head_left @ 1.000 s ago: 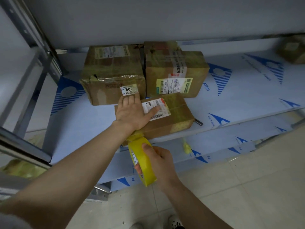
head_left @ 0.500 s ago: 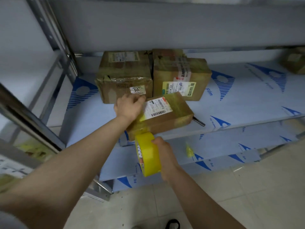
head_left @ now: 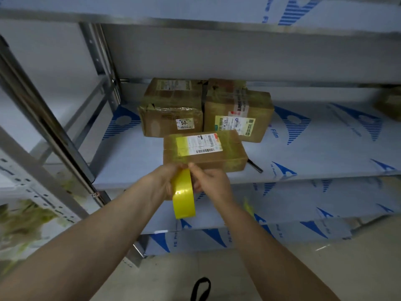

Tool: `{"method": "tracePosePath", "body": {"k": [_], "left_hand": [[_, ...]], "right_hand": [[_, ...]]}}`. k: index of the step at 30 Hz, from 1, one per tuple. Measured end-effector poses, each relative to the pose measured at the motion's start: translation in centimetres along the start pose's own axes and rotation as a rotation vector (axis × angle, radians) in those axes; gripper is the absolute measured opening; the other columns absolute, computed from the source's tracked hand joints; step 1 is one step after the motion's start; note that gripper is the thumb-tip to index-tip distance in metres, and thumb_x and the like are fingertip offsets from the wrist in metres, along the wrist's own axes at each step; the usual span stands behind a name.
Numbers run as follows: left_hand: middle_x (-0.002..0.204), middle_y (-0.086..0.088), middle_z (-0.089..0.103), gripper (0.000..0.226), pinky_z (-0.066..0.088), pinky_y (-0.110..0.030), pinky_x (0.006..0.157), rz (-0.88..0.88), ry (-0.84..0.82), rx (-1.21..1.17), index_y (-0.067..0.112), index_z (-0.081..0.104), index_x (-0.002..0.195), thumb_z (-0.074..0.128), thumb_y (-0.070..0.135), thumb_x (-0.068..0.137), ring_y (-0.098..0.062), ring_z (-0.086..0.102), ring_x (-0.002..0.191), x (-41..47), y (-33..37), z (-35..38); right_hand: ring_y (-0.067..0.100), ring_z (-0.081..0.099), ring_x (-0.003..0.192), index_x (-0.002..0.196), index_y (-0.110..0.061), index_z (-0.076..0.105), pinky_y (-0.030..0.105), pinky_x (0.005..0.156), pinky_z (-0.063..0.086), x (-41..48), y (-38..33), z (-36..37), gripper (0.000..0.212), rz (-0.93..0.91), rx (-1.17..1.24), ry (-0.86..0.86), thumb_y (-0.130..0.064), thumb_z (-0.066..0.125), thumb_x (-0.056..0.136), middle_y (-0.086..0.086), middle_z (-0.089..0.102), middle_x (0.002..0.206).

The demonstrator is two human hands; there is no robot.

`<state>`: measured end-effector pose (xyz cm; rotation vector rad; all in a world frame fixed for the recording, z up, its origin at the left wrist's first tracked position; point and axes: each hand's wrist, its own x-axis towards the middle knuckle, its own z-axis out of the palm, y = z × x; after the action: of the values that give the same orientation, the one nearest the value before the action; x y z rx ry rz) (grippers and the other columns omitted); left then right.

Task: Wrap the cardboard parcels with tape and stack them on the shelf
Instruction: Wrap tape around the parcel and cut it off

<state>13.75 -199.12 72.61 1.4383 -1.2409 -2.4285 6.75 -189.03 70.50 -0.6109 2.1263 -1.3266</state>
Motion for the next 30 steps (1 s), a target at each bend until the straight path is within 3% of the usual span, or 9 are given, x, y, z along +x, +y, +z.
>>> {"method": "tracePosePath", "body": {"k": [3, 6, 10, 13, 15, 18, 24, 27, 30], "left_hand": [[0.058, -0.013, 0.062, 0.006, 0.051, -0.03, 0.037, 0.047, 0.078, 0.028, 0.007, 0.057, 0.096, 0.055, 0.011, 0.092, -0.023, 0.059, 0.039, -0.3, -0.1, 0.4], [0.044, -0.008, 0.06, 0.011, 0.049, -0.03, 0.034, 0.076, 0.119, 0.019, 0.011, 0.056, 0.082, 0.06, 0.015, 0.091, -0.019, 0.056, 0.032, -0.5, -0.5, 0.7], [0.047, -0.008, 0.06, 0.013, 0.05, -0.03, 0.035, 0.094, 0.156, 0.003, 0.012, 0.056, 0.083, 0.06, 0.02, 0.093, -0.018, 0.057, 0.033, -0.4, -0.8, 0.9], [0.055, -0.011, 0.062, 0.011, 0.049, -0.029, 0.034, 0.095, 0.18, 0.01, 0.012, 0.056, 0.086, 0.058, 0.019, 0.094, -0.023, 0.06, 0.042, -0.3, -0.9, 1.1], [0.069, -0.013, 0.06, 0.011, 0.049, -0.029, 0.033, 0.088, 0.2, 0.026, 0.012, 0.055, 0.088, 0.058, 0.02, 0.094, -0.025, 0.058, 0.056, -0.1, -0.9, 1.0], [0.075, -0.013, 0.059, 0.011, 0.05, -0.029, 0.034, 0.081, 0.204, 0.048, 0.012, 0.055, 0.089, 0.059, 0.021, 0.094, -0.025, 0.056, 0.061, 0.1, -0.9, 0.9], [0.075, -0.013, 0.058, 0.011, 0.049, -0.029, 0.033, 0.084, 0.211, 0.05, 0.012, 0.053, 0.088, 0.058, 0.02, 0.094, -0.025, 0.056, 0.06, 0.2, -0.7, 0.9], [0.075, -0.013, 0.058, 0.007, 0.05, -0.029, 0.036, 0.09, 0.194, 0.045, 0.013, 0.054, 0.093, 0.057, 0.019, 0.094, -0.025, 0.056, 0.061, 0.0, -0.7, 1.0], [0.072, -0.012, 0.058, 0.006, 0.051, -0.027, 0.037, 0.097, 0.168, 0.022, 0.014, 0.055, 0.091, 0.055, 0.019, 0.093, -0.023, 0.058, 0.053, -0.2, -0.8, 0.9]], "right_hand": [[0.013, 0.056, 0.077, 0.088, -0.017, 0.067, 0.02, 0.065, 0.044, 2.4, 1.0, -4.4, 0.013, -0.173, 0.011, 0.375, -0.02, 0.055, 0.093, -0.002, 0.065, 0.084], [0.03, 0.054, 0.111, 0.116, 0.003, 0.058, 0.027, 0.095, 0.038, 5.7, 3.4, -9.3, 0.031, -0.215, -0.101, 0.639, 0.01, 0.045, 0.088, 0.019, 0.057, 0.12], [0.033, 0.043, 0.131, 0.141, -0.002, 0.042, 0.036, 0.107, 0.031, 9.1, 6.4, -11.8, 0.045, -0.086, -0.483, 0.214, -0.009, 0.049, 0.097, 0.017, 0.045, 0.142], [0.033, 0.056, 0.108, 0.121, -0.004, 0.059, 0.037, 0.082, 0.047, 9.4, 7.3, -12.2, 0.028, -0.187, -0.873, 0.137, -0.009, 0.049, 0.096, 0.017, 0.061, 0.118], [0.034, 0.055, 0.103, 0.112, -0.001, 0.057, 0.033, 0.069, 0.042, 9.5, 7.2, -12.7, 0.022, -0.17, -1.059, 0.185, -0.003, 0.05, 0.091, 0.02, 0.058, 0.112], [0.038, 0.057, 0.098, 0.11, 0.004, 0.057, 0.033, 0.067, 0.041, 9.5, 7.4, -14.1, 0.023, -0.019, -0.958, 0.174, -0.006, 0.05, 0.09, 0.025, 0.055, 0.113], [0.035, 0.058, 0.091, 0.108, -0.002, 0.061, 0.039, 0.075, 0.049, 8.0, 5.2, -15.4, 0.023, 0.0, -0.079, 0.468, -0.013, 0.046, 0.096, 0.02, 0.061, 0.102], [0.018, 0.052, 0.071, 0.101, -0.014, 0.06, 0.027, 0.058, 0.039, 7.5, 1.1, -11.4, 0.016, -0.196, -0.123, 0.251, -0.024, 0.049, 0.097, 0.0, 0.056, 0.078], [0.011, 0.048, 0.064, 0.111, -0.01, 0.059, 0.028, 0.055, 0.037, 7.5, -2.4, -6.1, 0.024, -0.511, -0.438, 0.003, -0.026, 0.044, 0.1, -0.003, 0.052, 0.076]]}}
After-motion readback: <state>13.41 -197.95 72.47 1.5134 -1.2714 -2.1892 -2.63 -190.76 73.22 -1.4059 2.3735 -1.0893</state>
